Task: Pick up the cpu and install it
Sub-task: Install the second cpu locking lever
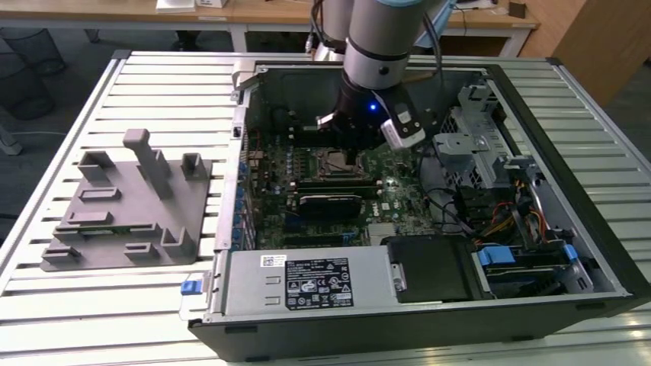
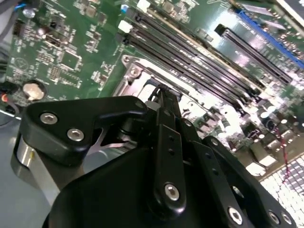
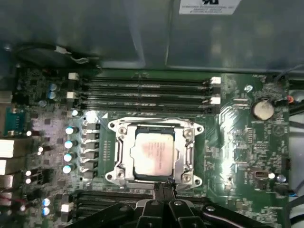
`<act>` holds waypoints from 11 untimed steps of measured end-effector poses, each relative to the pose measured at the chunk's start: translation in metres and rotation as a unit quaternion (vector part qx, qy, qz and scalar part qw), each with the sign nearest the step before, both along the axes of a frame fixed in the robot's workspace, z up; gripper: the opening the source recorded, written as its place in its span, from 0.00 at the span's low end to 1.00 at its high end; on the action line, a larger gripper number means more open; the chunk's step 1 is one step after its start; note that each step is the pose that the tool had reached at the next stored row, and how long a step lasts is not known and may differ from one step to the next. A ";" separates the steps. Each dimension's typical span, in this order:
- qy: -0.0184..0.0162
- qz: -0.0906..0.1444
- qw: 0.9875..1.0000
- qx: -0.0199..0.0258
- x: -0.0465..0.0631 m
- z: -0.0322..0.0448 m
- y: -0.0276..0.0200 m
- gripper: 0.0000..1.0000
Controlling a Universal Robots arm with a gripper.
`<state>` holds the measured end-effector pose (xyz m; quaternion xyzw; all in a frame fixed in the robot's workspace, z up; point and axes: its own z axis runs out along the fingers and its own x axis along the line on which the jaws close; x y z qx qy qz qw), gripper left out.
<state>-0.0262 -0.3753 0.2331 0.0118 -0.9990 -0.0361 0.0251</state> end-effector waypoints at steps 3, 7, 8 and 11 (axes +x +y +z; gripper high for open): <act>0.000 0.000 1.000 0.001 0.000 -0.0006 -0.0063 0.11; 0.000 0.000 1.000 0.001 -0.002 -0.0008 -0.0129 0.11; 0.000 0.000 1.000 0.001 -0.003 -0.0008 -0.0135 0.11; 0.000 0.000 1.000 0.001 -0.010 -0.0009 -0.0151 0.11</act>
